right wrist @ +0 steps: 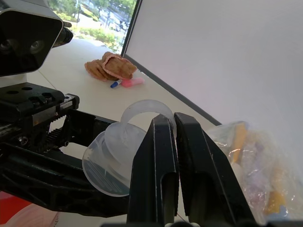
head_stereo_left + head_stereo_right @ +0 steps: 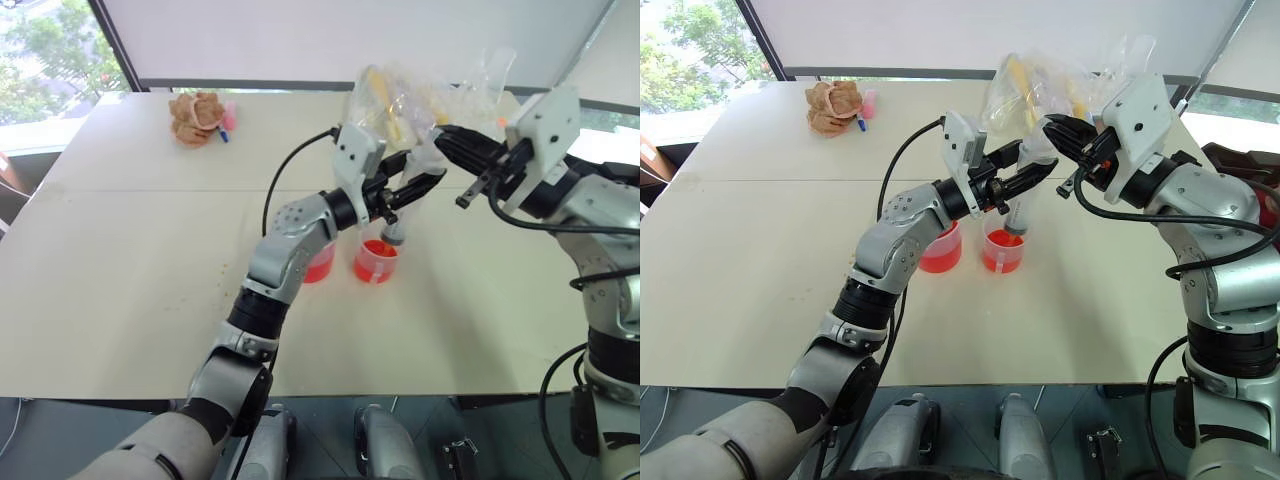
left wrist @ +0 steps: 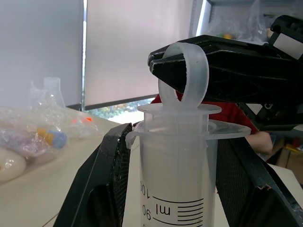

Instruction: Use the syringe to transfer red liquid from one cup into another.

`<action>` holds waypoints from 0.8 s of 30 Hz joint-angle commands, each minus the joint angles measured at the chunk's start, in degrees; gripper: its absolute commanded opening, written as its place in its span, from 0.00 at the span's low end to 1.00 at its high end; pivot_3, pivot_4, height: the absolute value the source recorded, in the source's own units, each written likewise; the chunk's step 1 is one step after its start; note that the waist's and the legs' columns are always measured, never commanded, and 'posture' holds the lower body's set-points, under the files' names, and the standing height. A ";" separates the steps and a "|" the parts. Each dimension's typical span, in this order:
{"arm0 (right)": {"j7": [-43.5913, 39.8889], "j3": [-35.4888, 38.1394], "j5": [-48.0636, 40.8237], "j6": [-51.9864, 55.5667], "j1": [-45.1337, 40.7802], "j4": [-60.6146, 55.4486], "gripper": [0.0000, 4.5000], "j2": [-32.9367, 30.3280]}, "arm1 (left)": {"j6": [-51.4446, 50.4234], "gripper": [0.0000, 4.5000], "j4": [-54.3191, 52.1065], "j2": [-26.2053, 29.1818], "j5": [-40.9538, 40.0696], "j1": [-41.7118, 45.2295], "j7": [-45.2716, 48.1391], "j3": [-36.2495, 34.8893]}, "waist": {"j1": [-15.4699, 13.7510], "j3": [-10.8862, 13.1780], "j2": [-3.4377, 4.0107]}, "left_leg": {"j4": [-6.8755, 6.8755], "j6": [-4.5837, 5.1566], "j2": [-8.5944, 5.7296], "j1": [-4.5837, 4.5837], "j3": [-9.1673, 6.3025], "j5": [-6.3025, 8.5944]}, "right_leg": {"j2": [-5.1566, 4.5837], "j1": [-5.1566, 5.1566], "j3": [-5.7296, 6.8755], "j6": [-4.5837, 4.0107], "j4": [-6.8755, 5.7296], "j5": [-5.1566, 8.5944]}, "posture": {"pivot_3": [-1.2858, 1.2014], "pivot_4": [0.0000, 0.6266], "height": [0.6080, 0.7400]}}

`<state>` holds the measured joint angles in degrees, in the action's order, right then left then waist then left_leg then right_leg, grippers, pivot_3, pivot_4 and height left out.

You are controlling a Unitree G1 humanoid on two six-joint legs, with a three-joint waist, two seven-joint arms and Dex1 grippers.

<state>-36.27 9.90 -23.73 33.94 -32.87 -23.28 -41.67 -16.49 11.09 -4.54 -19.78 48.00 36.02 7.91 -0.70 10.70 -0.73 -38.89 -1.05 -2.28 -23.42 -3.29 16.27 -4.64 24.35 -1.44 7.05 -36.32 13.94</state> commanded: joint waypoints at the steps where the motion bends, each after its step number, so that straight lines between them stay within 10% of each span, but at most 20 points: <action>1: -1.68 -2.49 -0.80 0.32 1.40 -0.66 0.07 0.49 | 3.59 0.45 -4.42 -1.08 -2.02 4.29 -2.07 -3.76 | 0.00 0.00 0.00 | 0.00 0.00 0.00 0.00 0.00 0.00 | 0.00 0.00 0.00 0.00 0.00 0.00 | 0.52 0.24 1.00; 7: -0.59 1.23 3.11 -4.19 -0.08 3.30 0.66 -2.57 | 2.97 0.45 -5.01 -0.98 -1.94 3.91 -1.73 -4.05 | -0.03 0.00 0.01 | -0.01 0.00 -0.01 0.00 0.02 0.00 | 0.01 0.00 0.01 0.00 -0.01 0.00 | 0.52 0.24 1.00; 17: -0.68 13.83 -5.64 -2.37 -0.43 5.84 0.66 -3.40 | -1.38 0.45 -7.50 -1.08 -5.21 3.10 -1.93 -4.78 | -0.01 0.00 0.00 | -0.02 0.03 0.00 -0.01 0.01 0.02 | 0.00 -0.04 0.02 0.01 0.04 -0.01 | 0.52 0.24 1.00; 24: -0.95 18.75 -14.88 3.50 -1.34 3.84 0.66 -5.25 | -28.92 0.45 -6.38 10.40 -17.44 14.54 -8.52 -15.45 | 0.48 0.00 0.00 | -0.07 0.05 0.02 0.03 0.00 0.03 | 0.04 -0.03 0.02 0.02 -0.10 -0.01 | 0.52 0.24 1.00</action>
<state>-36.96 26.70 -35.37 36.28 -32.75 -16.66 -45.82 -40.78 5.58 3.67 -34.49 58.88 29.29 -3.54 -0.22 10.71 -0.73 -38.97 -0.99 -2.26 -23.39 -3.29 16.30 -4.59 24.32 -1.43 7.07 -36.46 13.94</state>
